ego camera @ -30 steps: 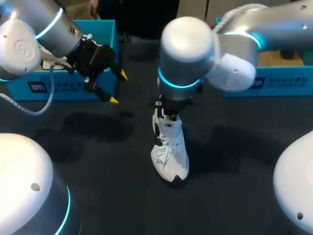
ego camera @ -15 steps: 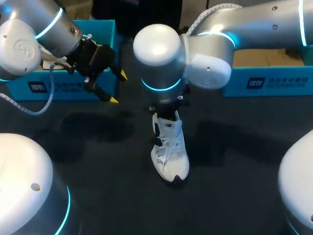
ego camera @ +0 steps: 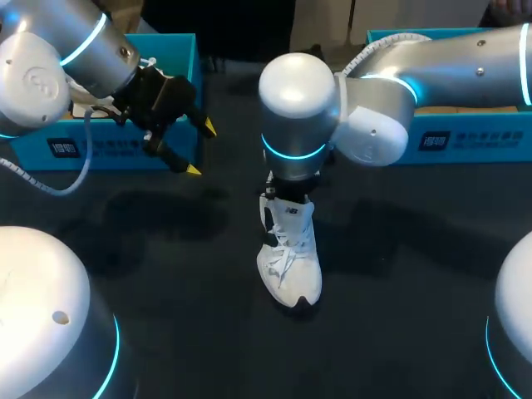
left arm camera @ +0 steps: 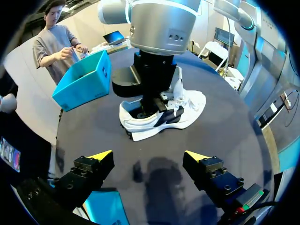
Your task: Take the shoe out of the shoebox, open the shoe tongue, remove and reinsert the insole, then place the shoe into the shoebox
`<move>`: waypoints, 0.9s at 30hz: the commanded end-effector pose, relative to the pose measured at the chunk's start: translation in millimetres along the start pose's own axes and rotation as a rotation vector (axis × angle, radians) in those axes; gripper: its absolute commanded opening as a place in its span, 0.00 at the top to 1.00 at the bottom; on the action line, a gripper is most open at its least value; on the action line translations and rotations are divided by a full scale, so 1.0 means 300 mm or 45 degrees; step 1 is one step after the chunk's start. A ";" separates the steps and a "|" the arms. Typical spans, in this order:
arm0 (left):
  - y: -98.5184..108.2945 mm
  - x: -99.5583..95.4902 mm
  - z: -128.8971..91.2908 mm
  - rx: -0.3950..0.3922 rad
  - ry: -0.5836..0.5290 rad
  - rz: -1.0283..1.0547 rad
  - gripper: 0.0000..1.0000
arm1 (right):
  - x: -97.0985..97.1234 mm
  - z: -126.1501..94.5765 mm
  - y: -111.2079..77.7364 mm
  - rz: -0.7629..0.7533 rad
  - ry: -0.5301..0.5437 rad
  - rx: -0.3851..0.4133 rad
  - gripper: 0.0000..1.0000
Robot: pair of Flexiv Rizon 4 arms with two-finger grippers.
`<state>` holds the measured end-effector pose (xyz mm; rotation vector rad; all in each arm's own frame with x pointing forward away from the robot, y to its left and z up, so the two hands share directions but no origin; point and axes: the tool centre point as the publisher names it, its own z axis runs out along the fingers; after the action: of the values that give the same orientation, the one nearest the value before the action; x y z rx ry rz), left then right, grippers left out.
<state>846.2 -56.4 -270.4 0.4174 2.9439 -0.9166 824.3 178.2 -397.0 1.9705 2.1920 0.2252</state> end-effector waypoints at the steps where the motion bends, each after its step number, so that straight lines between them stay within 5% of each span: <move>1: 0.001 0.003 0.000 -0.002 -0.001 0.001 0.00 | -0.019 -0.063 0.006 -0.002 -0.017 -0.067 1.00; 7: 0.001 0.003 0.000 -0.002 -0.001 0.001 0.00 | -0.012 -0.073 0.035 0.007 -0.022 -0.164 1.00; 13: 0.001 0.003 0.000 -0.002 -0.001 0.001 0.00 | -0.028 -0.001 0.076 0.005 -0.023 -0.251 1.00; 27: 0.001 0.003 0.000 -0.002 -0.001 0.001 0.00 | 0.009 0.122 0.117 -0.051 0.097 -0.172 1.00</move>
<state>846.2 -56.5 -270.4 0.4174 2.9439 -0.9166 855.6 182.1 -407.1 1.8616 2.1631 0.4454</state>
